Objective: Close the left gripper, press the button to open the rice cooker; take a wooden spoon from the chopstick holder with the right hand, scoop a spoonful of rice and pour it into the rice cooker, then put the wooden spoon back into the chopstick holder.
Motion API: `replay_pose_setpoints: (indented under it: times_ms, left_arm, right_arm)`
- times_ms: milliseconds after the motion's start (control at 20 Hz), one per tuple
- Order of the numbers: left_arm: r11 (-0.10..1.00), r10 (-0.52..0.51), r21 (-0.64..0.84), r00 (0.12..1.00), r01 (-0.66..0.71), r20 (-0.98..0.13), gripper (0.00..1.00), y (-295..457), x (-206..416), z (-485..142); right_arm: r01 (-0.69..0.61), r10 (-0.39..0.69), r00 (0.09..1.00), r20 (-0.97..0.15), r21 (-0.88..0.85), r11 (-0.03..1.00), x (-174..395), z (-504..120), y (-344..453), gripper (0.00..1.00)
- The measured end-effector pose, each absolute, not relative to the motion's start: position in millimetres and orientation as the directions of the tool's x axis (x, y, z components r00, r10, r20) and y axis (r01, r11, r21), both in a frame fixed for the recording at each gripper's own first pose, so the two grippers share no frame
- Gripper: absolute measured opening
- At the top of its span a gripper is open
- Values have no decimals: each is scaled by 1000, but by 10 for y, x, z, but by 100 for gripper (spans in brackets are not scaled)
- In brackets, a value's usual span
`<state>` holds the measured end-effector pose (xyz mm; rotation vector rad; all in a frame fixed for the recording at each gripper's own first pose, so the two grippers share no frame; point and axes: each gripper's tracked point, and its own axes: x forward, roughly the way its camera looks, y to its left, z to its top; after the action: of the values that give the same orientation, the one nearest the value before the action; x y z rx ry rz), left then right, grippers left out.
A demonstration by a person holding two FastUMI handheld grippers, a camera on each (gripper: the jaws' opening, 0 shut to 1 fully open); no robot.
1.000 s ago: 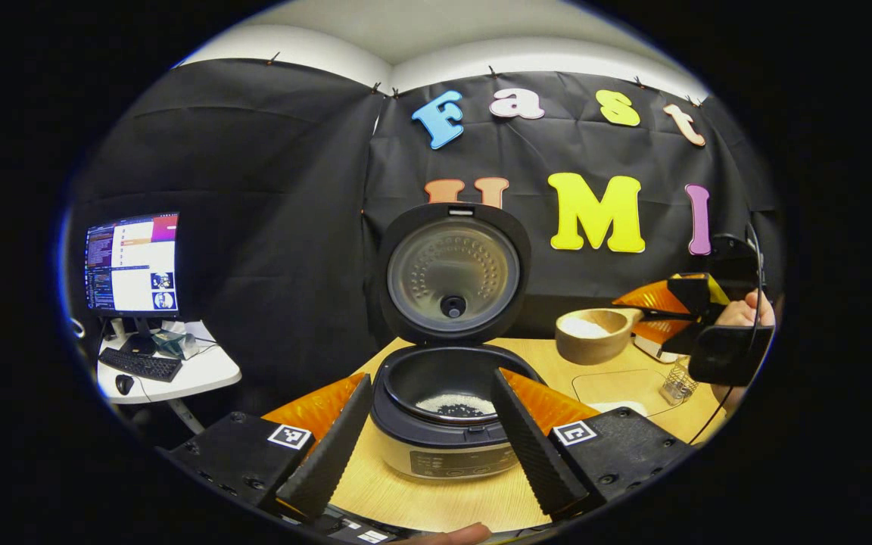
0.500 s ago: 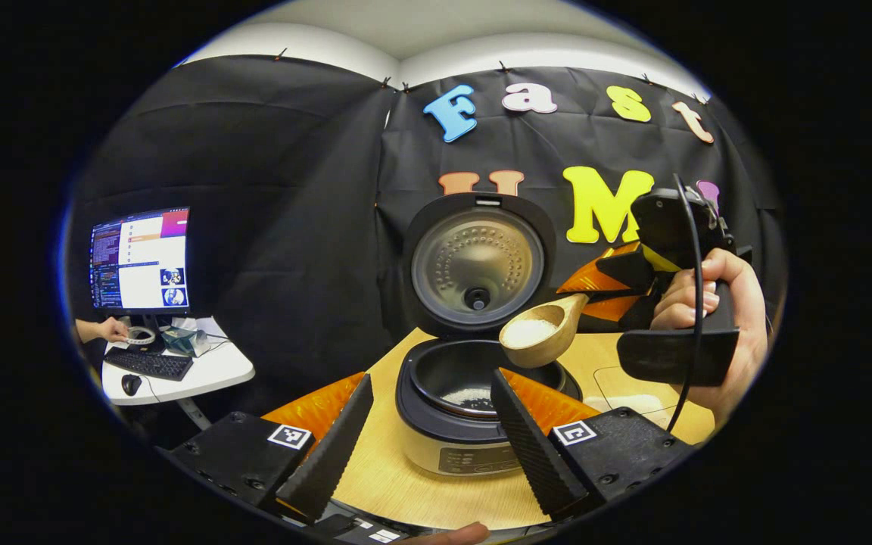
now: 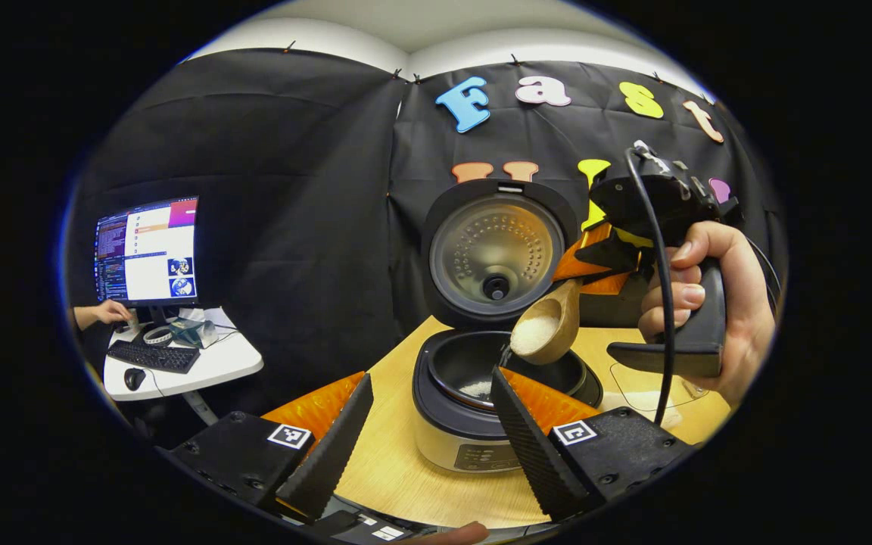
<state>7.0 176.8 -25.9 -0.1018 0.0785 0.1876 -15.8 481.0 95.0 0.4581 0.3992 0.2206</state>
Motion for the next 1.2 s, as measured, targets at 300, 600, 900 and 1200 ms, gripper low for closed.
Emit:
replay_pose_setpoints:
  times_ms: [300,600,900,1200]
  left_arm:
    - [972,216,-76,971,-224,-102,100,1882,87,-335]
    - [966,247,-47,961,-254,-125,98,1937,116,-397]
    - [963,263,-24,954,-269,-146,96,1959,134,-447]
    - [962,270,-2,951,-273,-148,97,1979,137,-466]
  right_arm:
    - [-145,245,912,-329,300,943,-152,973,4866,2]
    - [-173,204,941,-269,135,976,-157,1152,4829,2]
    - [-189,175,947,-270,-29,982,-199,1216,4849,2]
    - [-220,155,951,-267,-234,947,-237,1347,4895,3]
